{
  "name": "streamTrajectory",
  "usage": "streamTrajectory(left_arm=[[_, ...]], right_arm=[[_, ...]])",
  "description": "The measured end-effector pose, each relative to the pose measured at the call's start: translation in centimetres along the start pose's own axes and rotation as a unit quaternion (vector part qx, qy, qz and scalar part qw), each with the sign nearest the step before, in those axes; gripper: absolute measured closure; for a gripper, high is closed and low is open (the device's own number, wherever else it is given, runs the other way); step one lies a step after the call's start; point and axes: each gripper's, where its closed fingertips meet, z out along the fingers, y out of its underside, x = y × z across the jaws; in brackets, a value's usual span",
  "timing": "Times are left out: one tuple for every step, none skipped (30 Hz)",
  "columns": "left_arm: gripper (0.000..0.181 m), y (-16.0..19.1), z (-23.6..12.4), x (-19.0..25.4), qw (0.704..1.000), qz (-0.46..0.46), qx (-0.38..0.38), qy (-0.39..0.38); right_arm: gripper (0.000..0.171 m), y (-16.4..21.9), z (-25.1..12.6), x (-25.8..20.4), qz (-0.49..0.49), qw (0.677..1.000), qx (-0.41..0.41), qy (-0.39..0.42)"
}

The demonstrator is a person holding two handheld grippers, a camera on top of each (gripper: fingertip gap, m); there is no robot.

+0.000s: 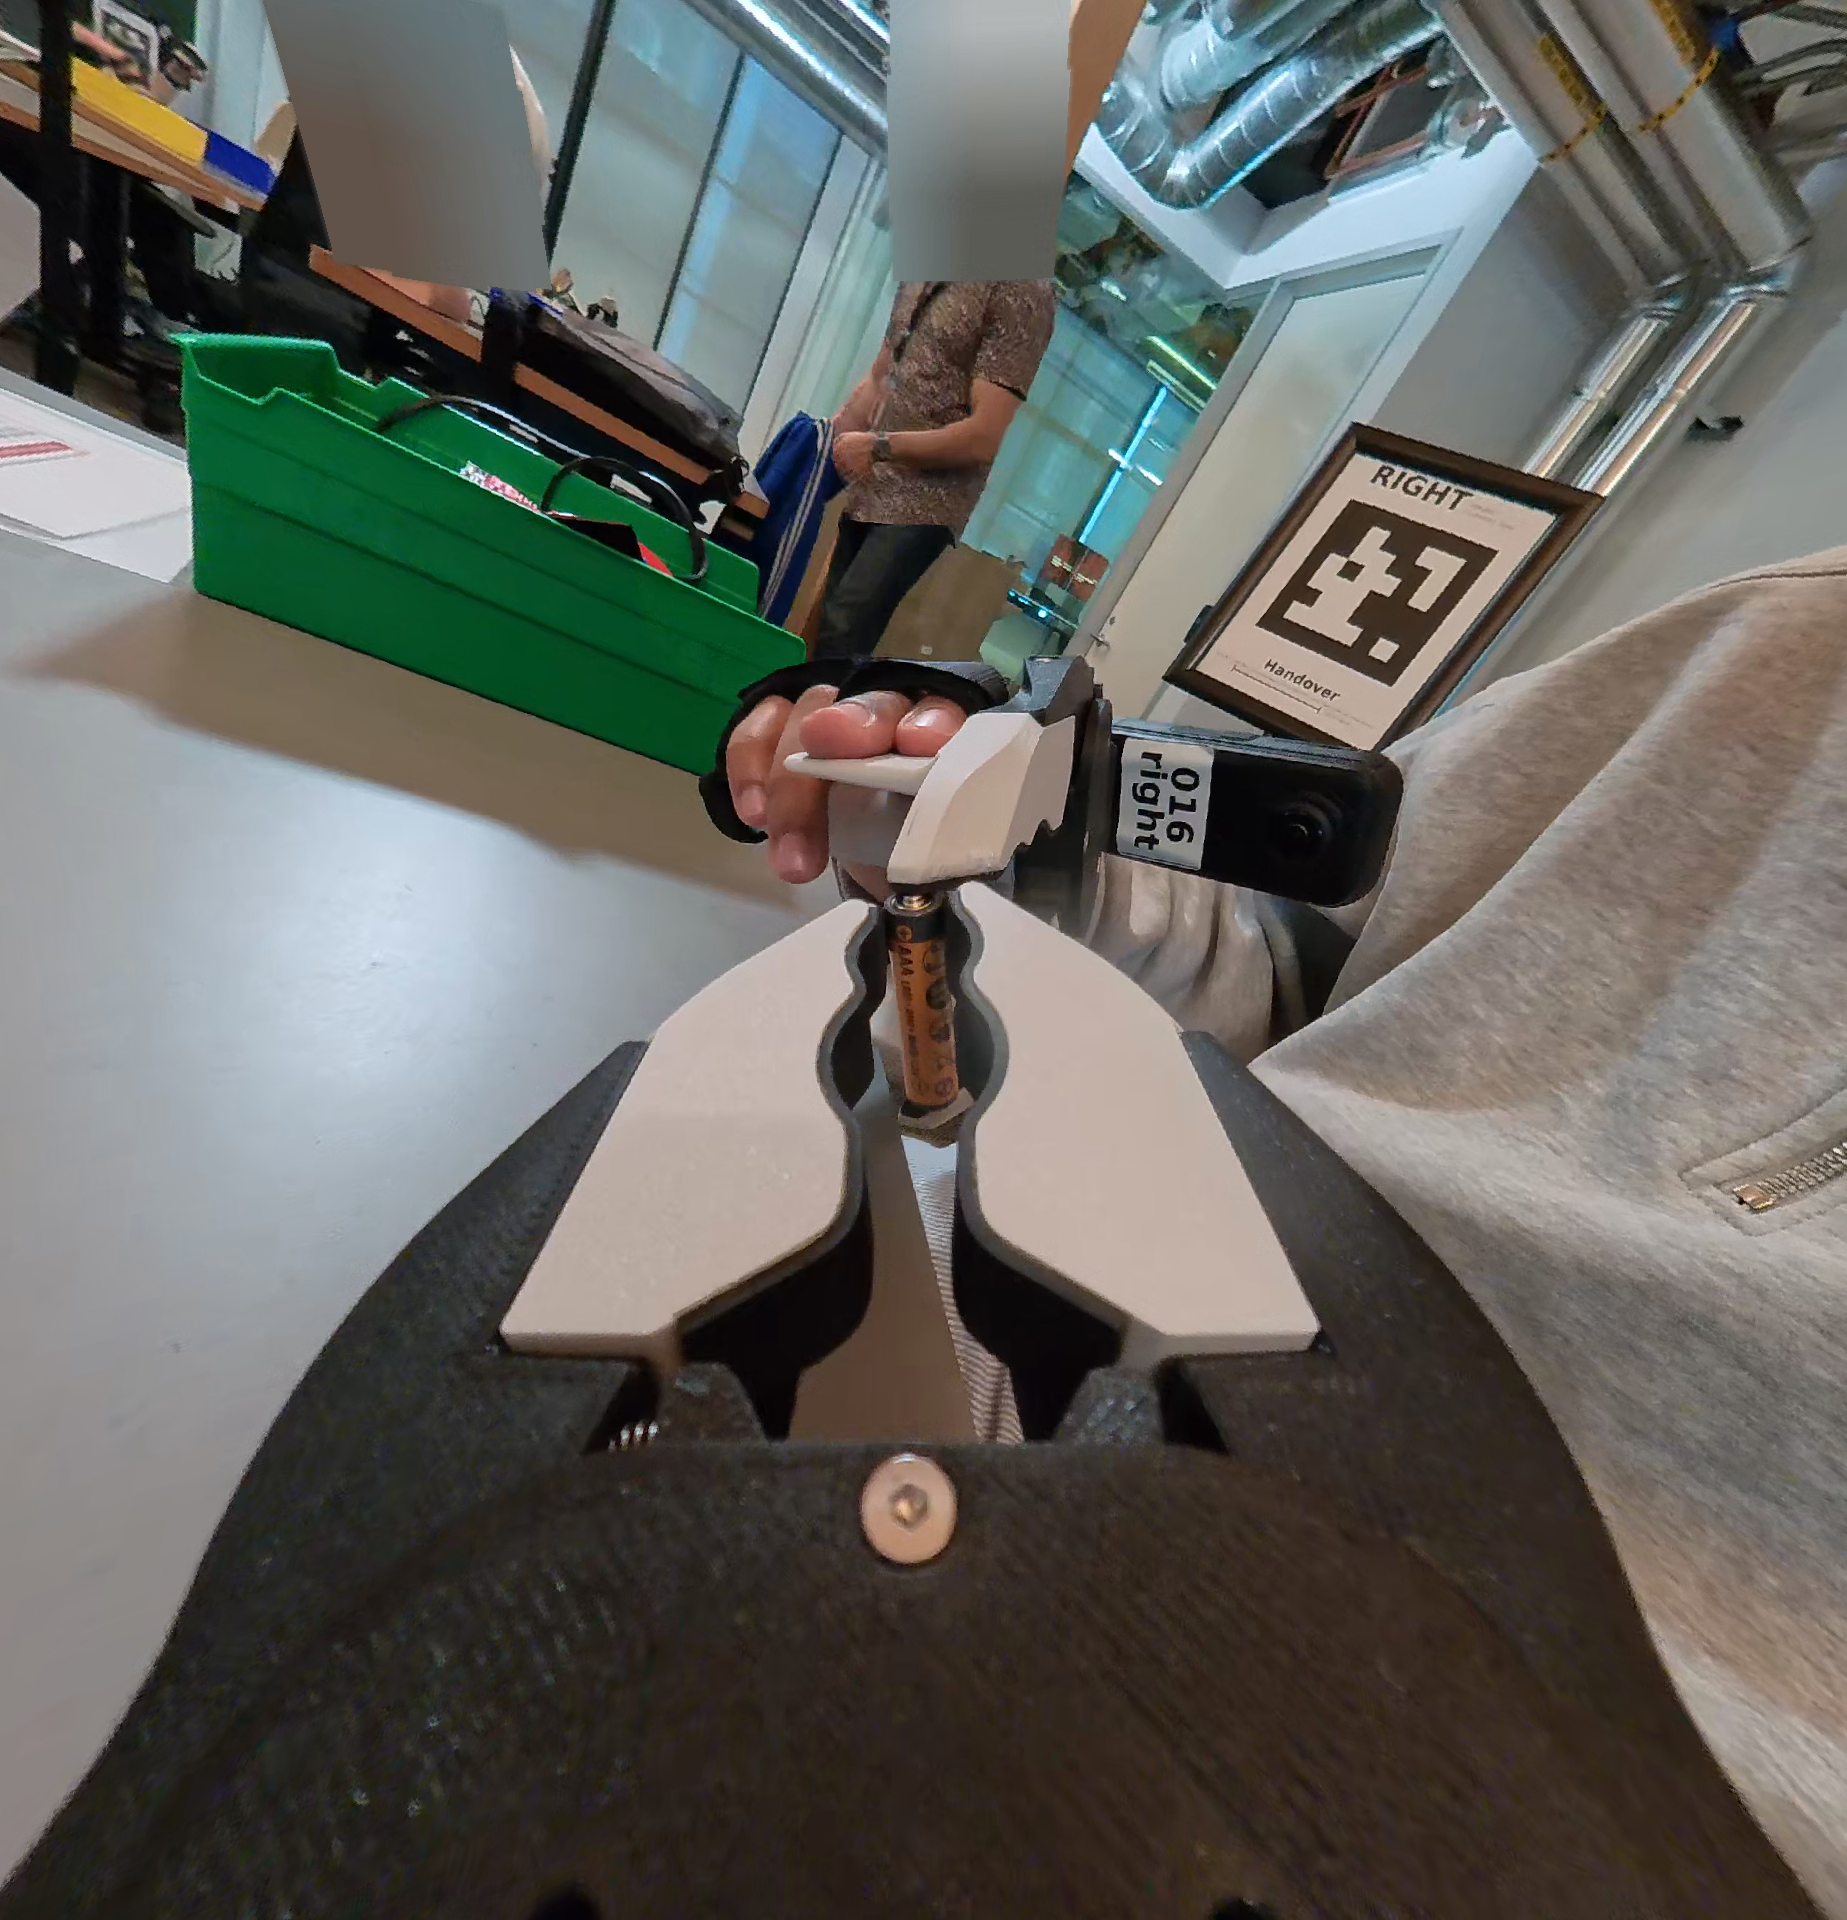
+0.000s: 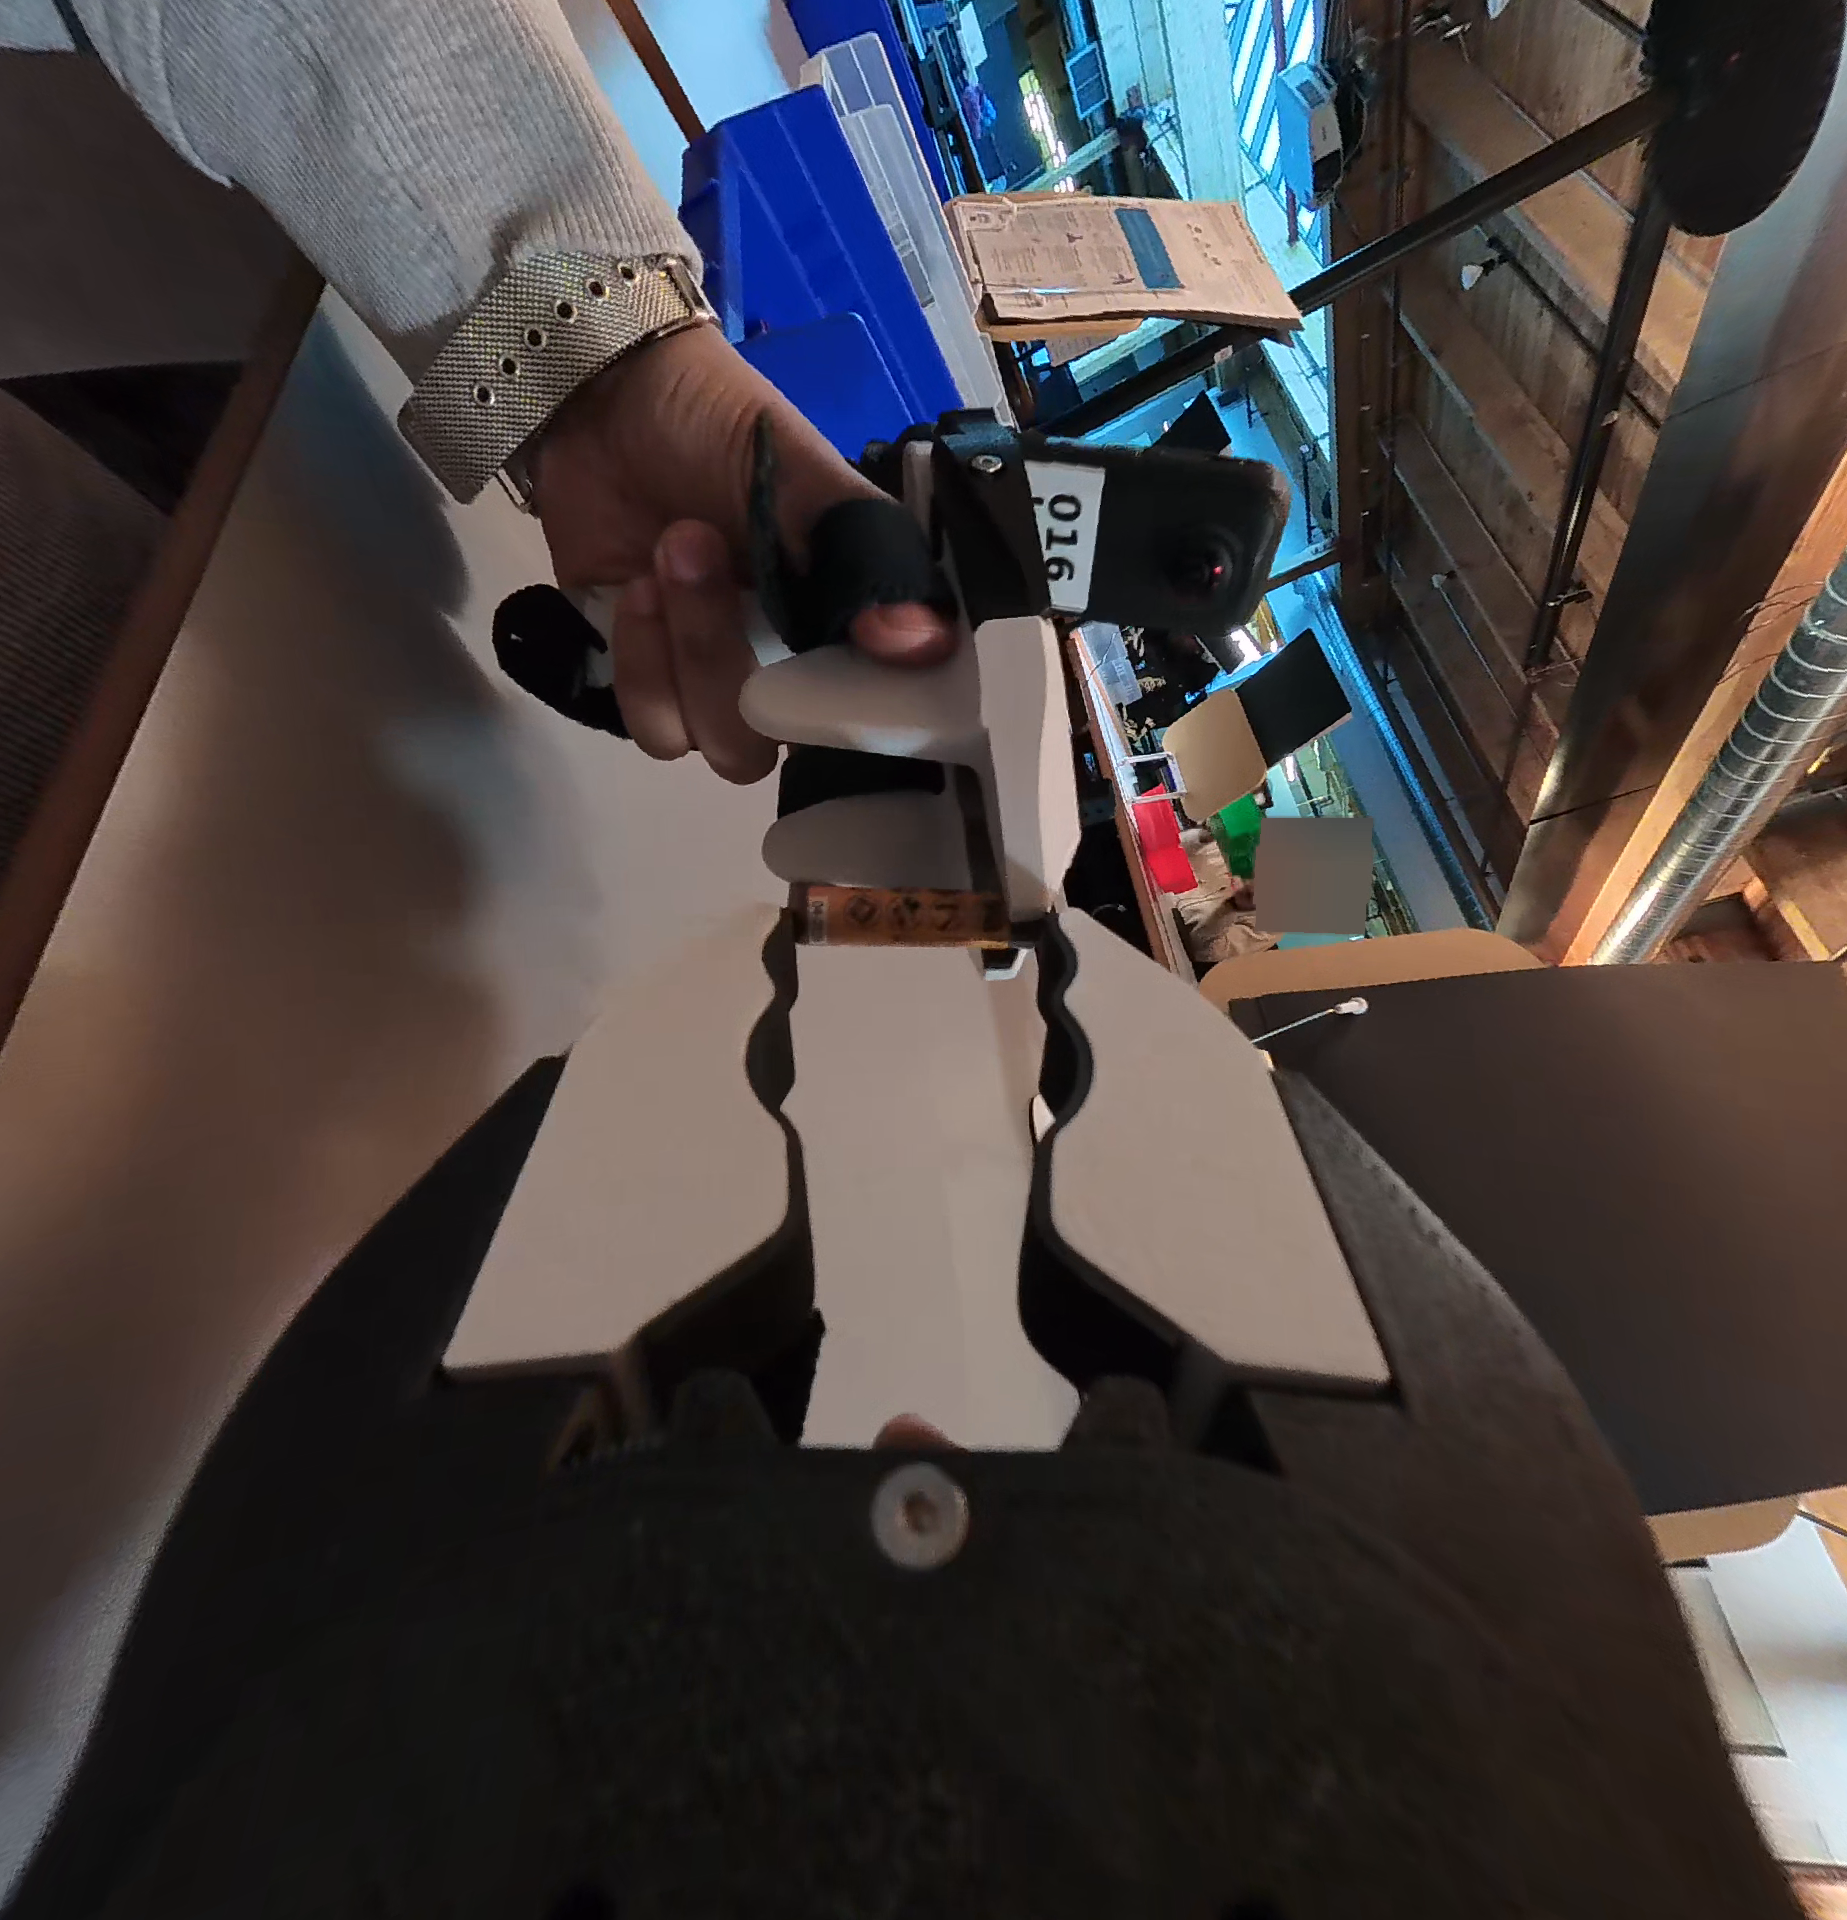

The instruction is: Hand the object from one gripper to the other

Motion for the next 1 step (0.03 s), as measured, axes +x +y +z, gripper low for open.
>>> streamTrajectory(left_arm=[[0.172, -0.01, -0.01, -0.01, 1.000, 0.000, 0.001, 0.000]], right_arm=[[0.125, 0.00, 0.01, 0.00, 0.000, 1.000, -0.001, 0.000]])
